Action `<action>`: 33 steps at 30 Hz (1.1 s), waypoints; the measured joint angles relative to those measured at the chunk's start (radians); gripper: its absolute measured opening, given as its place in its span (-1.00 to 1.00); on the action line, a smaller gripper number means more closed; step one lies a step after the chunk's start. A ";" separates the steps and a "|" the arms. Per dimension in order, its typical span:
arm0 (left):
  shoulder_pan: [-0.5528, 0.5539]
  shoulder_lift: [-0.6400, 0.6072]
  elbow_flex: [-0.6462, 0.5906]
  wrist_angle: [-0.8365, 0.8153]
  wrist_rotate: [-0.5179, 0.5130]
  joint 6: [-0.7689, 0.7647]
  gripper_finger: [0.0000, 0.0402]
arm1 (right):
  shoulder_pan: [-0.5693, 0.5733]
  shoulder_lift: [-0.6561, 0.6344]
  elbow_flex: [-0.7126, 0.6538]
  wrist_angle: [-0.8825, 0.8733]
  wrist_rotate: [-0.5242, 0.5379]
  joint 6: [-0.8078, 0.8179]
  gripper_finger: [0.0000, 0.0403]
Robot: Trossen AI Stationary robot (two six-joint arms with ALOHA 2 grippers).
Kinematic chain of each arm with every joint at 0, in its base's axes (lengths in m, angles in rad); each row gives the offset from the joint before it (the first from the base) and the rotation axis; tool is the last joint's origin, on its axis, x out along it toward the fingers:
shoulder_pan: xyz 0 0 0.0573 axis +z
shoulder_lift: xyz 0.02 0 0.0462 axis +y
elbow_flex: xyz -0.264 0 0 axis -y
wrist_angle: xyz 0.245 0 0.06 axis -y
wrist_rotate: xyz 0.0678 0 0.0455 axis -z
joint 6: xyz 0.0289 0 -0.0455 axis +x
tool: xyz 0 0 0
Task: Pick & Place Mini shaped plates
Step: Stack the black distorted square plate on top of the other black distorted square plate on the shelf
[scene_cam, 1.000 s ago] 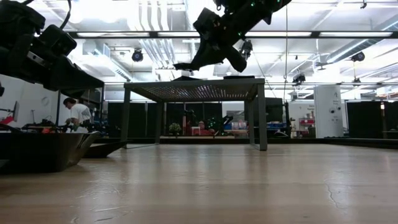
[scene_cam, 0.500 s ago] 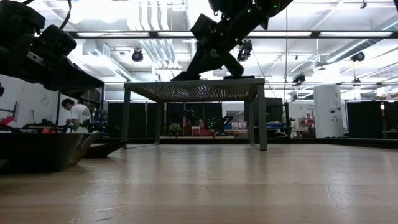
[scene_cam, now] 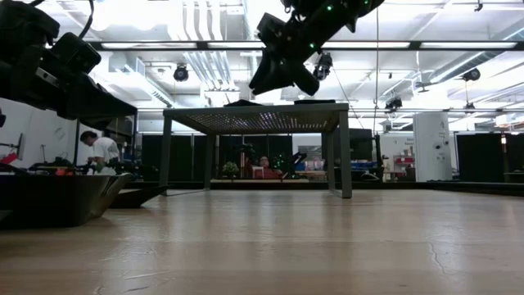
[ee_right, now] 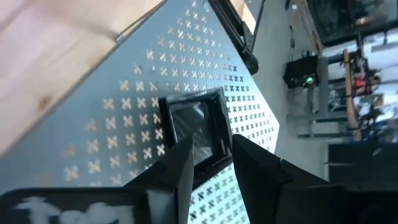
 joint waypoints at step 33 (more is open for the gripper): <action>0.000 0.000 0.000 0.000 0.000 0.000 -1.00 | 0.072 -0.457 -0.484 0.411 -0.408 0.658 -0.96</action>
